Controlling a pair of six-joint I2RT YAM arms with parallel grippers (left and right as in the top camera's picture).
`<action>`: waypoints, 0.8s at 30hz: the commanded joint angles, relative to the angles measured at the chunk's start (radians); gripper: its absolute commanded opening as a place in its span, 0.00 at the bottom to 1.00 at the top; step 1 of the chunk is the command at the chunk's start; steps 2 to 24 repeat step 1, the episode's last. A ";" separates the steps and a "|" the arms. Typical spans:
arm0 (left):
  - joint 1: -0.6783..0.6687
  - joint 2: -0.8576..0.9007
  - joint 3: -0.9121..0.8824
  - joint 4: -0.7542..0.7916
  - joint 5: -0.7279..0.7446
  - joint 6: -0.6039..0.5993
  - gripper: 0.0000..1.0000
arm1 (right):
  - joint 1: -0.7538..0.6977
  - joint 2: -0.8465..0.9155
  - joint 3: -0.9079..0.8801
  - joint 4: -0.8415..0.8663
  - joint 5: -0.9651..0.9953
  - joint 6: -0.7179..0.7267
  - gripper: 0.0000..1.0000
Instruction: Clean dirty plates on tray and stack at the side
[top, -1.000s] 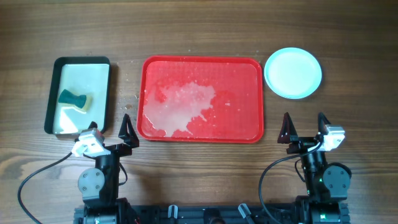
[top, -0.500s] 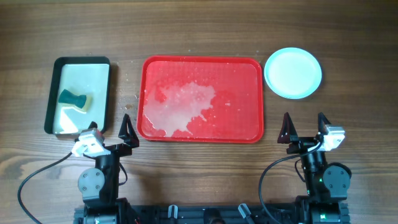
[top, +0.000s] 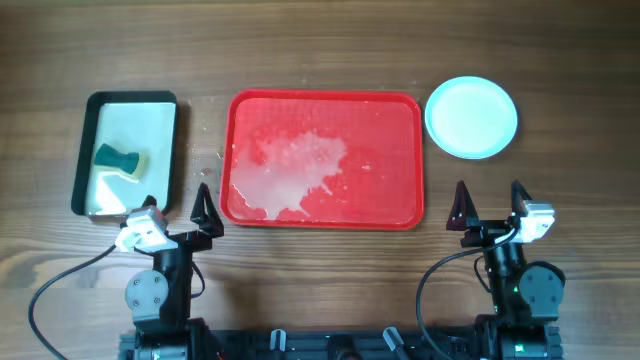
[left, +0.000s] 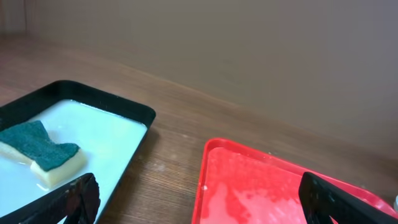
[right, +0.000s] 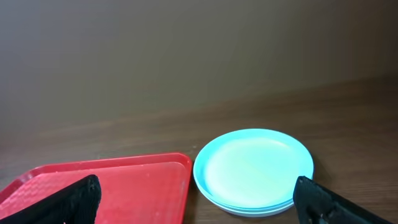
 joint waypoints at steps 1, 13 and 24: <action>-0.004 -0.010 -0.007 -0.002 -0.002 -0.009 1.00 | -0.008 -0.010 -0.001 0.002 0.017 -0.014 1.00; -0.004 -0.010 -0.007 -0.002 -0.002 -0.009 1.00 | -0.008 -0.010 -0.001 0.002 0.017 -0.014 1.00; -0.004 -0.010 -0.007 -0.002 -0.002 -0.009 1.00 | -0.008 -0.010 -0.001 0.002 0.017 -0.014 1.00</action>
